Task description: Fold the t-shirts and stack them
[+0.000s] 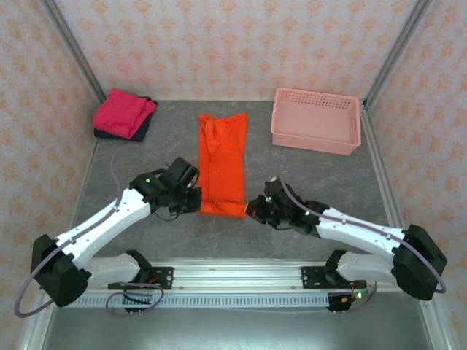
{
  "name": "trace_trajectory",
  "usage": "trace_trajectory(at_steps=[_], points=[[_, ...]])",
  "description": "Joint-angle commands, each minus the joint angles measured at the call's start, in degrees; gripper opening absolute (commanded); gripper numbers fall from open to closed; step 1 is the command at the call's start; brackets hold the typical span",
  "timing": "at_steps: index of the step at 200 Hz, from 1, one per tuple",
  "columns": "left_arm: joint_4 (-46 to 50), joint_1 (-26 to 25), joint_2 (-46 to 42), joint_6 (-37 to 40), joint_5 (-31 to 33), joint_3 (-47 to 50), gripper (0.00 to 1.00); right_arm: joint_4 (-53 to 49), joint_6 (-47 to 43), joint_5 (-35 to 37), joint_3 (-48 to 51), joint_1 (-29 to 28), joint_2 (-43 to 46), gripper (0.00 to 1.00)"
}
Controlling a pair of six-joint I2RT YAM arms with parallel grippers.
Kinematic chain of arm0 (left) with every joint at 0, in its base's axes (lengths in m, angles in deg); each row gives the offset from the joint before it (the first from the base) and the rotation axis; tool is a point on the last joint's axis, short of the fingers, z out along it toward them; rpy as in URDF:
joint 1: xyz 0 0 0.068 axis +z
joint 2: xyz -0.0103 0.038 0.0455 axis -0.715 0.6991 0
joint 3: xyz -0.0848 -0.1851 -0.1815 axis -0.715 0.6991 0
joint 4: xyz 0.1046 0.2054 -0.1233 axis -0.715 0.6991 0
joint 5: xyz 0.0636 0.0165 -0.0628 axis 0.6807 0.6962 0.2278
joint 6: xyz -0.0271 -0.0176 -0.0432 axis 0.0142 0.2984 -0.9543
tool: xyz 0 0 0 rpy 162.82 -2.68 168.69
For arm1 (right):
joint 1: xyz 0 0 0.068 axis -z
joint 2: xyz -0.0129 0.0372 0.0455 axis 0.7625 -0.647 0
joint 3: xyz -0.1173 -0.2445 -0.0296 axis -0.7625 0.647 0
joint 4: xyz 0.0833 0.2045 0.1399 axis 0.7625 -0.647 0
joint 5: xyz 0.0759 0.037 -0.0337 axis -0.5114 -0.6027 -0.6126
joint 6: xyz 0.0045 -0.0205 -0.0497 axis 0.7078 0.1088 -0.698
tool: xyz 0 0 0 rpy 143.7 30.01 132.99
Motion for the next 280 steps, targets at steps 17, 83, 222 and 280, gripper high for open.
trace_trajectory(at_steps=[17, 83, 222, 280], points=[[-2.1, 3.7, 5.4, 6.3, 3.7, -4.0, 0.0, 1.3, -7.9, -2.4, -6.0, 4.4, -7.7, 0.0], [-7.8, 7.5, 13.4, 9.2, 6.3, -8.8, 0.0, 0.1, -15.7, -6.9, -19.7, 9.5, -22.0, 0.0], [-12.7, 13.4, 26.6, 12.4, 7.4, -18.9, 0.0, -4.5, -23.2, -11.4, -35.6, 16.3, -36.3, 0.0], [-13.5, 14.6, 31.4, 12.7, 6.2, -23.5, 0.0, -6.0, -24.9, -11.9, -40.6, 18.1, -41.4, 0.0]])
